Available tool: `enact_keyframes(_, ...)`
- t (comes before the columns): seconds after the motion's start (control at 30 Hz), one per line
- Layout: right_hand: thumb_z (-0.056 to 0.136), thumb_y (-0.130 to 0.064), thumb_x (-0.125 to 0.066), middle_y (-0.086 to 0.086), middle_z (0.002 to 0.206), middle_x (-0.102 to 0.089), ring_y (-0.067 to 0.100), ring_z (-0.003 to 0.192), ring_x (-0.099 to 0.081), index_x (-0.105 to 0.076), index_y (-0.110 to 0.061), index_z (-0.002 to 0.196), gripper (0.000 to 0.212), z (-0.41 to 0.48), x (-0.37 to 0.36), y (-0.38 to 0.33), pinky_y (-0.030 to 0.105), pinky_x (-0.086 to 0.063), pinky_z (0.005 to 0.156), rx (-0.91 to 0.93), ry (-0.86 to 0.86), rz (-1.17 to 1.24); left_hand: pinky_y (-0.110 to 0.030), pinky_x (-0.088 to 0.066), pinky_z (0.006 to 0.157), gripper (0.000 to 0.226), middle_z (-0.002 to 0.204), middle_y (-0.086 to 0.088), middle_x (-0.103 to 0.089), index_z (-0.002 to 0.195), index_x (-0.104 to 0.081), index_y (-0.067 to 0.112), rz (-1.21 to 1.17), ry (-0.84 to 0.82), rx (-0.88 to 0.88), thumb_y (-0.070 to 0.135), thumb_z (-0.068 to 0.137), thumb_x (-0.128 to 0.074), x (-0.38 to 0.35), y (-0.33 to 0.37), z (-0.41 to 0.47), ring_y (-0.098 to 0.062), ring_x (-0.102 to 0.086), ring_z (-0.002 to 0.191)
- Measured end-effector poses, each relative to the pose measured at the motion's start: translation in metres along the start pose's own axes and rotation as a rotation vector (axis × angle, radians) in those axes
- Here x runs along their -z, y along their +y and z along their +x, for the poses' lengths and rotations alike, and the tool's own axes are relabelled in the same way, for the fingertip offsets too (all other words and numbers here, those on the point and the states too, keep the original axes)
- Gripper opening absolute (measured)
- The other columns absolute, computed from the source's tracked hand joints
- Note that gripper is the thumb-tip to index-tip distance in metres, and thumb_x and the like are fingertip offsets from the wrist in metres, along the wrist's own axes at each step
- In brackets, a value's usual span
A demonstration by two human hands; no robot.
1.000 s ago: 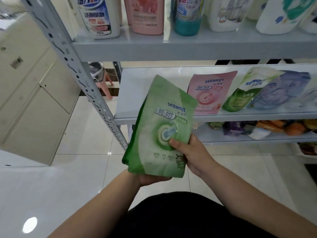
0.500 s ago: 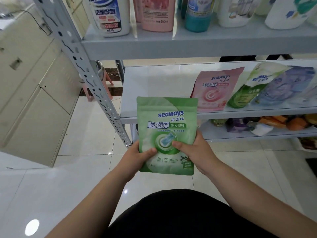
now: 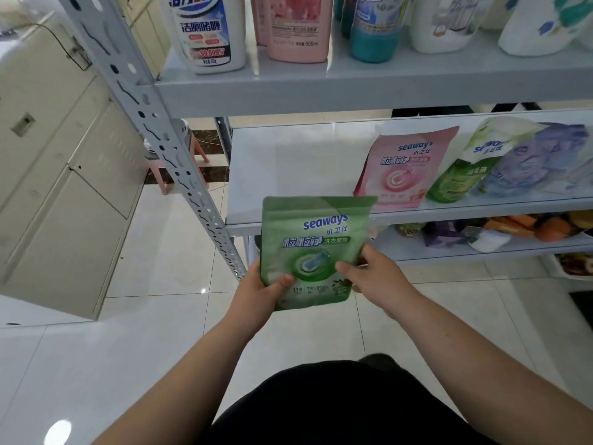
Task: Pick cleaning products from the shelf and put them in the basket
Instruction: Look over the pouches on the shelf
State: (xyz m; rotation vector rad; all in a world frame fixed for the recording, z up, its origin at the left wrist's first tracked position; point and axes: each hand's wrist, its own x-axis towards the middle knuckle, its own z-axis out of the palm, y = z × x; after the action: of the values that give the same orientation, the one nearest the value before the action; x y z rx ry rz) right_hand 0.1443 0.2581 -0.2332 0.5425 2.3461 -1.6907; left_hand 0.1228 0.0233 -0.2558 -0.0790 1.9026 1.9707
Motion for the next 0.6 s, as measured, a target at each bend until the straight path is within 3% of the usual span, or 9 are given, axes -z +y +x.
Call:
enact_keyframes(0.13,0.096,-0.028,-0.072,-0.007,0.097,-0.071,0.018,0.094,-0.072,-0.066,-0.033,0.093,0.009,0.015,-0.005,0.005,0.049,-0.062,0.088,-0.032,0.064,0.029,-0.031,-0.062,0.080,0.028,0.111,0.011,-0.074,0.109,-0.065,0.051,0.207,0.042,-0.096,0.029,0.091,-0.065,0.000,-0.004,0.023,-0.008,-0.071,0.102)
enact_keyframes(0.2,0.097,-0.030,-0.071,-0.006,0.094,-0.072,0.021,0.095,-0.073,-0.067,-0.033,0.090,0.009,0.026,-0.003,0.005,0.051,-0.060,0.090,-0.035,0.085,0.008,-0.040,-0.054,0.101,0.029,0.127,-0.003,-0.060,0.128,-0.062,0.031,0.352,0.093,-0.082,0.025,0.100,-0.059,0.000,-0.008,0.042,-0.015,-0.059,0.115)
enact_keyframes(0.27,0.097,-0.031,-0.070,-0.009,0.094,-0.073,0.019,0.096,-0.072,-0.068,-0.038,0.089,0.011,0.041,0.002,0.000,0.051,-0.060,0.091,-0.018,0.106,-0.018,-0.042,-0.043,0.112,0.034,0.128,-0.009,-0.040,0.135,-0.058,0.014,0.479,0.196,0.005,0.027,0.103,-0.056,-0.002,-0.006,0.062,-0.023,-0.046,0.121)
enact_keyframes(0.37,0.098,-0.032,-0.068,-0.012,0.093,-0.076,0.015,0.098,-0.072,-0.071,-0.047,0.086,0.020,0.069,0.011,-0.014,0.049,-0.059,0.094,0.018,0.103,-0.013,-0.038,-0.054,0.097,0.026,0.117,-0.011,-0.054,0.122,-0.065,0.010,0.551,0.232,-0.029,0.025,0.104,-0.054,-0.007,0.003,0.092,-0.028,-0.059,0.111)
enact_keyframes(0.43,0.099,-0.029,-0.067,-0.012,0.094,-0.075,0.018,0.101,-0.072,-0.071,-0.053,0.082,0.029,0.093,0.017,-0.022,0.050,-0.058,0.096,0.032,0.110,0.019,-0.012,-0.052,0.069,0.011,0.099,0.012,-0.065,0.108,-0.062,0.027,0.520,0.223,-0.071,0.023,0.104,-0.052,-0.012,0.015,0.112,0.000,-0.064,0.089)
enact_keyframes(0.47,0.099,-0.028,-0.066,-0.012,0.095,-0.074,0.019,0.103,-0.071,-0.071,-0.050,0.082,0.028,0.104,0.020,-0.026,0.049,-0.058,0.096,0.035,0.114,0.034,-0.009,-0.046,0.061,0.014,0.094,0.021,-0.063,0.106,-0.059,0.034,0.507,0.220,-0.082,0.022,0.104,-0.052,-0.015,0.021,0.123,0.008,-0.060,0.083)
enact_keyframes(0.6,0.102,-0.028,-0.062,-0.015,0.100,-0.072,0.017,0.102,-0.071,-0.064,-0.039,0.092,0.016,0.147,0.030,-0.042,0.034,-0.061,0.080,0.075,0.144,0.032,-0.018,-0.041,0.063,0.014,0.093,0.023,-0.059,0.109,-0.054,0.033,0.466,0.267,-0.046,0.021,0.104,-0.052,-0.027,0.040,0.163,0.007,-0.054,0.082)
